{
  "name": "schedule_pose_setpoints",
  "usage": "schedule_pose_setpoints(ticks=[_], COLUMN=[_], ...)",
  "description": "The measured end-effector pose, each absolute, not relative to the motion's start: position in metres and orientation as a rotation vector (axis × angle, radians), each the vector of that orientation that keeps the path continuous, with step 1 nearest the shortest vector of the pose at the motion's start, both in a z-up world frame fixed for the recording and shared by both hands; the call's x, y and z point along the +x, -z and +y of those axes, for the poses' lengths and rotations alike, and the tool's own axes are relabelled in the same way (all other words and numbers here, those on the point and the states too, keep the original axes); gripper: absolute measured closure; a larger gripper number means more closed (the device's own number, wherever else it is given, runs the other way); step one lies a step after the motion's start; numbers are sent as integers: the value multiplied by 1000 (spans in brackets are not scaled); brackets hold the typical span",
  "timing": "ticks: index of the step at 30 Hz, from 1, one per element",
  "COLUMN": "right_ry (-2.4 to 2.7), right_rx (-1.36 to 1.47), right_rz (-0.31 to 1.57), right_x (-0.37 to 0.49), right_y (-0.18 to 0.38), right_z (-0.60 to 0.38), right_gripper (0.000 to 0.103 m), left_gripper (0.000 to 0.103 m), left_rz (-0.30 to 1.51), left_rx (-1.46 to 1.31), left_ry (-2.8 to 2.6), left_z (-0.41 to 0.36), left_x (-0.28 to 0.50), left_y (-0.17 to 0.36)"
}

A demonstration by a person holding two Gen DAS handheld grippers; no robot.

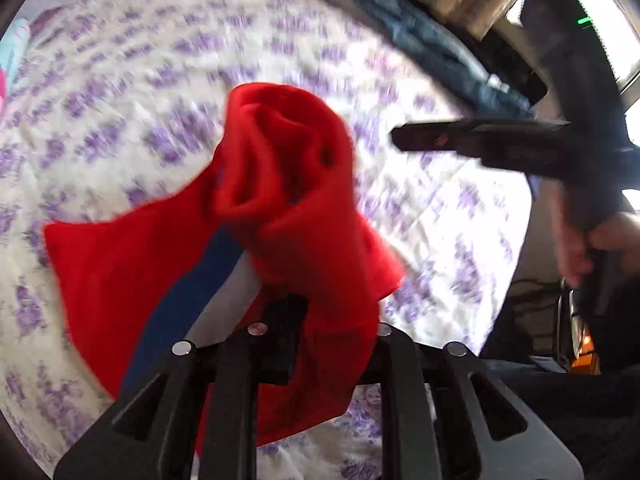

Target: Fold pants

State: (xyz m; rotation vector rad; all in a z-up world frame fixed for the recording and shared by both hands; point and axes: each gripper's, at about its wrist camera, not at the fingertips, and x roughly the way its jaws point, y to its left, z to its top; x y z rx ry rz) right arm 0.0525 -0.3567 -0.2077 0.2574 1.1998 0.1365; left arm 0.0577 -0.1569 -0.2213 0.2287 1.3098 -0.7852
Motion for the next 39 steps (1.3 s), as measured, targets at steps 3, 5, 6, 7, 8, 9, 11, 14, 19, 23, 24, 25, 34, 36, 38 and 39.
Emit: schedule_pose_setpoints(ticks=[3, 5, 6, 7, 8, 9, 11, 14, 19, 23, 24, 25, 34, 36, 38, 39], right_ry=[-104, -113, -121, -132, -150, -171, -225, -334, -457, -321, -322, -335, -629, -696, -726, -730], right_rx=[293, 295, 296, 297, 295, 288, 255, 200, 139, -46, -37, -39, -157, -173, -204, -231], right_rz=[1231, 1216, 1206, 1191, 1171, 1151, 1109, 1087, 1150, 1319, 1302, 1321, 1170, 1212, 1278, 1304], right_x=[36, 31, 31, 31, 33, 36, 42, 47, 48, 46, 45, 48, 124, 149, 169, 174], right_y=[220, 216, 211, 204, 197, 187, 168, 152, 169, 236, 234, 228, 153, 169, 191, 202], right_z=[-369, -366, -365, -363, -359, -353, -336, -307, -265, -255, -257, -255, -171, -141, -114, -103], right_gripper=[83, 83, 83, 82, 81, 79, 75, 74, 74, 74, 74, 74, 56, 57, 57, 57], left_gripper=[78, 58, 48, 46, 41, 39, 37, 30, 30, 30, 30, 30, 32, 47, 56, 62], left_rz=[1295, 1283, 1274, 1258, 1247, 1238, 1203, 1155, 1173, 1174, 1170, 1165, 1278, 1333, 1391, 1415], left_rx=[309, 303, 265, 226, 196, 165, 99, -8, -135, -232, -247, -259, -221, -223, -187, -160], left_ry=[792, 830, 860, 884, 902, 921, 934, 867, 677, 552, 532, 525, 692, 730, 739, 732], left_z=[-173, -175, -172, -168, -164, -160, -148, -114, -48, -1, 8, 13, -27, -37, -48, -53], left_x=[47, 40, 37, 35, 33, 32, 32, 41, 62, 72, 72, 71, 38, 35, 33, 32], left_y=[236, 222, 214, 204, 195, 186, 166, 143, 148, 151, 150, 148, 182, 198, 214, 222])
